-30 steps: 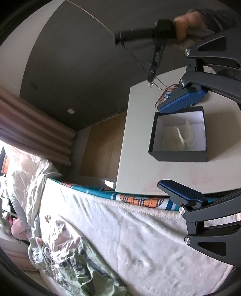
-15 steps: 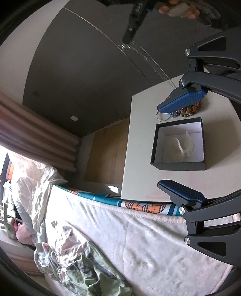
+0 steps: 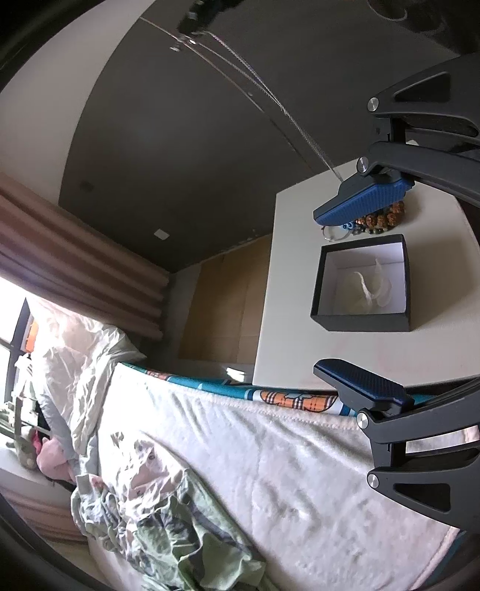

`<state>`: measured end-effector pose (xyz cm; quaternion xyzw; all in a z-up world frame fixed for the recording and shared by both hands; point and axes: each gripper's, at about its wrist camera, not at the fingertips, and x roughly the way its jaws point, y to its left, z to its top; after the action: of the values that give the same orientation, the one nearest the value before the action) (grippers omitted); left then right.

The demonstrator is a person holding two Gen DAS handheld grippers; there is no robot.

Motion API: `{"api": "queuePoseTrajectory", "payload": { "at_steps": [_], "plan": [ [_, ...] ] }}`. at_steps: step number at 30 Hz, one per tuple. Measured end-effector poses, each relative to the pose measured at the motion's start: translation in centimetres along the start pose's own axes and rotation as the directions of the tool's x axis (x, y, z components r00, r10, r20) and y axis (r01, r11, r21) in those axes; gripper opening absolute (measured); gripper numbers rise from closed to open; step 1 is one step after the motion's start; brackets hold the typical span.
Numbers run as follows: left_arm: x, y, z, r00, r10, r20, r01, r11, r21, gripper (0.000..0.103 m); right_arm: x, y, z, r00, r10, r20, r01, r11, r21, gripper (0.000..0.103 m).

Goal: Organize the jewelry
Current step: 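Raise the silver chain with the right gripper and carry it over the box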

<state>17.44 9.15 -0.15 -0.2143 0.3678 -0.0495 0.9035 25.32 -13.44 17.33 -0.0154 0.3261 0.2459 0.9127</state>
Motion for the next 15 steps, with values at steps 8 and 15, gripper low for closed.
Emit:
{"api": "queuePoseTrajectory", "payload": {
  "at_steps": [8, 15],
  "plan": [
    [-0.7, 0.8, 0.3, 1.0, 0.008, 0.012, -0.008, 1.0, -0.005, 0.075, 0.0, 2.5, 2.5, 0.999, 0.018, 0.04, -0.017, 1.0, -0.014, 0.016],
    [-1.1, 2.0, 0.5, 1.0, 0.015, 0.022, -0.014, 0.999, -0.029, 0.075, -0.8, 3.9, 3.6, 0.996, 0.057, 0.071, -0.056, 0.998, -0.024, 0.016]
  ]
}}
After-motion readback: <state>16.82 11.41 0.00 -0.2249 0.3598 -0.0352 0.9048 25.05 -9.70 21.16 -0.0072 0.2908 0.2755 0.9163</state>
